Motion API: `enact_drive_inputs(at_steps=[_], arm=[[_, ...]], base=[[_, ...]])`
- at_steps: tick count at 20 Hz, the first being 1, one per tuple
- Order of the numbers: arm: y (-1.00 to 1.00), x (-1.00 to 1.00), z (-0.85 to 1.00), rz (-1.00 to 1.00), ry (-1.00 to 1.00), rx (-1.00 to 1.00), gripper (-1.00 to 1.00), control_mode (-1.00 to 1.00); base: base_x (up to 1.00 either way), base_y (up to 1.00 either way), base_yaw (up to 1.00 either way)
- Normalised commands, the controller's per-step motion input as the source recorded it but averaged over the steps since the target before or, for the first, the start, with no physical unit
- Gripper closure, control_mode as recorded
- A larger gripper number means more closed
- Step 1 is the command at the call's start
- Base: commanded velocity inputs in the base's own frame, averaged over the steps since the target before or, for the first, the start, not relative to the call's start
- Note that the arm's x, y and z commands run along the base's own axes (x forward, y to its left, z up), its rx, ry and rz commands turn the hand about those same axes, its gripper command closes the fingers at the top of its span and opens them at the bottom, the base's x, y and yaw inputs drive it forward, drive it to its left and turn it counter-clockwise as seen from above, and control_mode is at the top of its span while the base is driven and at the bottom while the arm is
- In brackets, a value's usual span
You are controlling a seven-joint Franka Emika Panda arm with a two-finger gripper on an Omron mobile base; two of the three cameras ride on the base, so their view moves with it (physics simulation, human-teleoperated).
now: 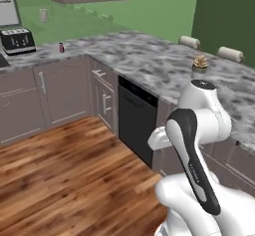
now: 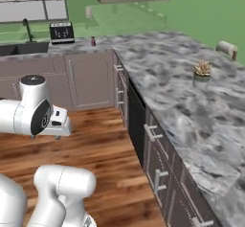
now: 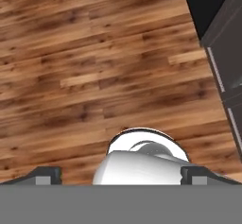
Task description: There is a wine glass and glass cup on the dining counter. Place the wine bottle next to the wine glass and the juice bottle next to the glass cup.
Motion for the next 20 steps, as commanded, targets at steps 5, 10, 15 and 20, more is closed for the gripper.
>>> enact_drive_inputs(at_steps=[5, 10, 15, 20], arm=[[0.0, 0.0, 0.0, 0.0, 0.0, 0.0, -1.0, 1.0], [0.0, 0.0, 0.0, 0.0, 0.0, 0.0, -1.0, 1.0], [0.0, 0.0, 0.0, 0.0, 0.0, 0.0, -1.0, 1.0], [0.0, 0.0, 0.0, 0.0, 0.0, 0.0, -1.0, 1.0]], base=[[0.75, 0.5, 0.02], [0.82, 0.39, 0.07], [0.85, 0.36, 0.07], [0.94, 0.19, 0.08]])
